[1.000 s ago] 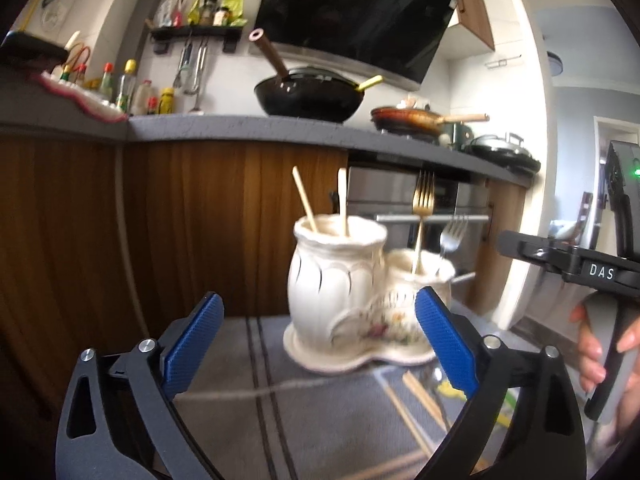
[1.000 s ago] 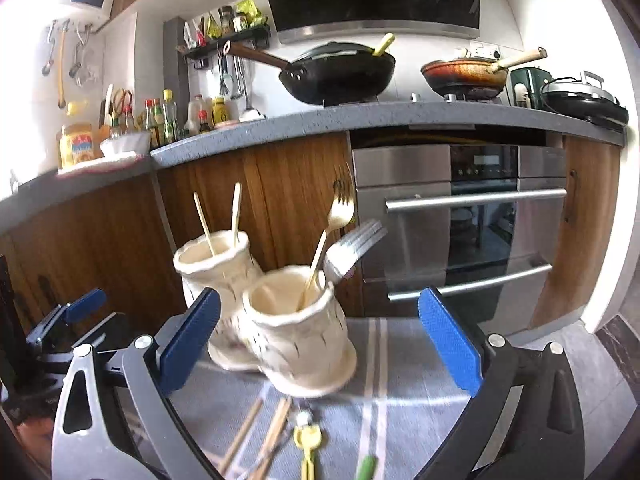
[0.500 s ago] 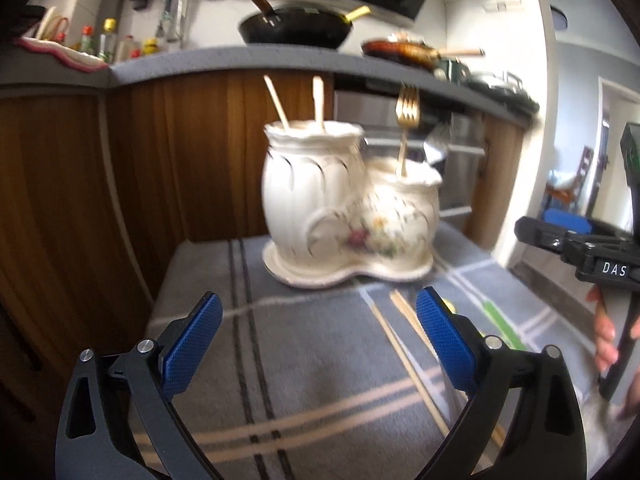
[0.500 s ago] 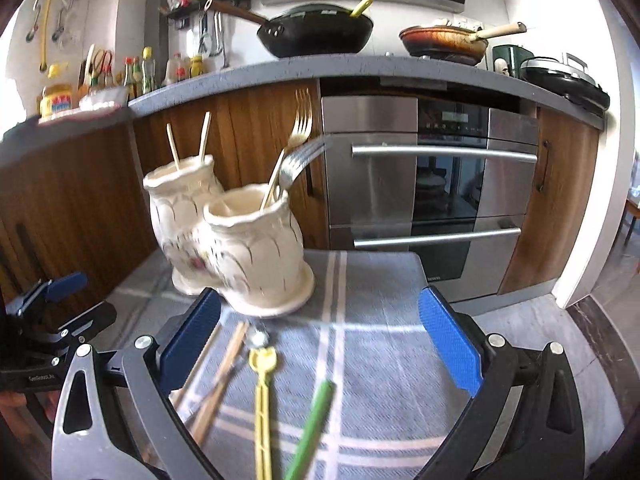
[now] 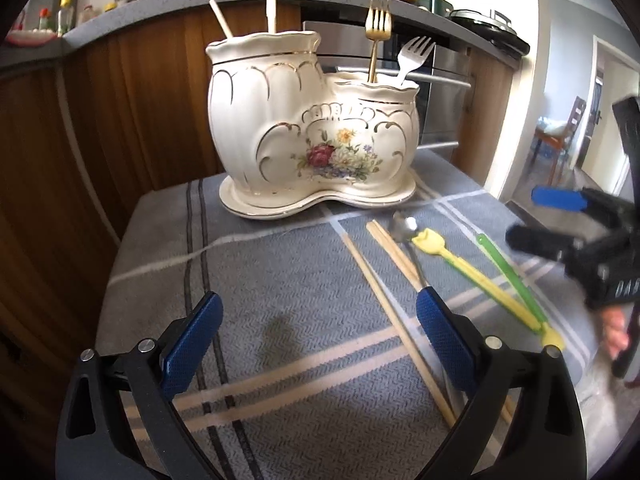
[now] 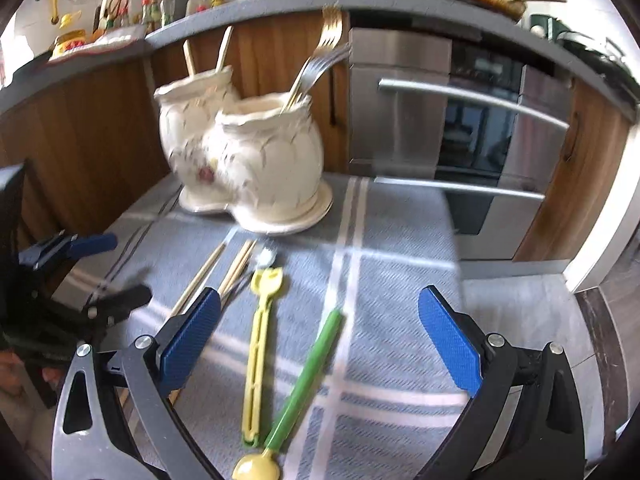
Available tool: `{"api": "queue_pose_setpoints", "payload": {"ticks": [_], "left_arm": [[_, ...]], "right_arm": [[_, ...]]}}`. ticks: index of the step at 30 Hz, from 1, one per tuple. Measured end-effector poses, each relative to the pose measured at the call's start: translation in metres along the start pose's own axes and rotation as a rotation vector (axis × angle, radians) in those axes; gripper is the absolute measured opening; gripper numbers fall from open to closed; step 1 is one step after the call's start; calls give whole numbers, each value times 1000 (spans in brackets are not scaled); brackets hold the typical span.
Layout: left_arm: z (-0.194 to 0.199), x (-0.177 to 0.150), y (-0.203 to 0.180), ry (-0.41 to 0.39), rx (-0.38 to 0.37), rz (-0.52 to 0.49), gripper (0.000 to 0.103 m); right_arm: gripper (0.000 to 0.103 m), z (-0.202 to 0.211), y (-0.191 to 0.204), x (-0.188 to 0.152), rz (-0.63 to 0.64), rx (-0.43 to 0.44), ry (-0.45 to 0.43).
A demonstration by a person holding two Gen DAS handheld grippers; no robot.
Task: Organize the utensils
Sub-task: 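Withdraw both open tools back over the remaining utensils, then grasp a chopstick with the left tool while the right tool grasps the yellow spoon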
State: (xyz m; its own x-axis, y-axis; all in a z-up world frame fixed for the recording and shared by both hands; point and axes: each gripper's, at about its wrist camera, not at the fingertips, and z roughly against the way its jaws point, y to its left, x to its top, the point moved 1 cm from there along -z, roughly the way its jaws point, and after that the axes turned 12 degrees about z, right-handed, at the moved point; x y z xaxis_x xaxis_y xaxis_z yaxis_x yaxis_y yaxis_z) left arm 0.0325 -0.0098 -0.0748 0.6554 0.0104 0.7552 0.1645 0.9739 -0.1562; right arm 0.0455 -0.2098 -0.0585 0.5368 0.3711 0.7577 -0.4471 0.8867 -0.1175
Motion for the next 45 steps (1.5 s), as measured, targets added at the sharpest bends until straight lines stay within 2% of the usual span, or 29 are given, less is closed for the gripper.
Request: {"api": "queue_pose_setpoints", "payload": {"ticks": [4, 6, 9, 11, 17, 20, 25, 29, 34, 35, 36, 37, 41, 45], "left_arm": [[-4, 0, 4, 25, 0, 11, 97], [-3, 0, 5, 29, -1, 17, 97], [-4, 0, 7, 41, 3, 22, 95], [-4, 1, 8, 45, 2, 24, 95], [-4, -3, 0, 57, -14, -21, 93], [-5, -7, -6, 80, -31, -52, 83], [-8, -12, -15, 129, -64, -77, 63], [-11, -15, -19, 157, -76, -87, 49], [-11, -19, -28, 169, -75, -121, 44], [-11, -19, -29, 164, -63, -135, 33], [-10, -19, -29, 163, -64, -144, 18], [-10, -19, -29, 169, -76, -146, 11], [-9, -17, -25, 176, -69, -174, 6], [-8, -13, -15, 184, -19, -204, 5]], "right_arm": [[97, -3, 9, 0, 52, -4, 16], [92, -4, 11, 0, 63, 10, 25], [80, -8, 14, -2, 77, 47, 52], [66, -12, 17, -2, 83, 71, 73], [42, -21, 26, -4, 99, 108, 115], [31, -24, 30, -5, 112, 112, 136], [22, -29, 33, -7, 138, 101, 158], [19, -30, 33, -8, 141, 97, 161], [19, -30, 33, -8, 138, 87, 158], [19, -30, 33, -8, 138, 86, 157], [18, -32, 34, -8, 139, 88, 158], [16, -31, 34, -8, 139, 90, 158], [12, -30, 34, -8, 134, 98, 160], [12, -30, 34, -8, 132, 93, 164]]}}
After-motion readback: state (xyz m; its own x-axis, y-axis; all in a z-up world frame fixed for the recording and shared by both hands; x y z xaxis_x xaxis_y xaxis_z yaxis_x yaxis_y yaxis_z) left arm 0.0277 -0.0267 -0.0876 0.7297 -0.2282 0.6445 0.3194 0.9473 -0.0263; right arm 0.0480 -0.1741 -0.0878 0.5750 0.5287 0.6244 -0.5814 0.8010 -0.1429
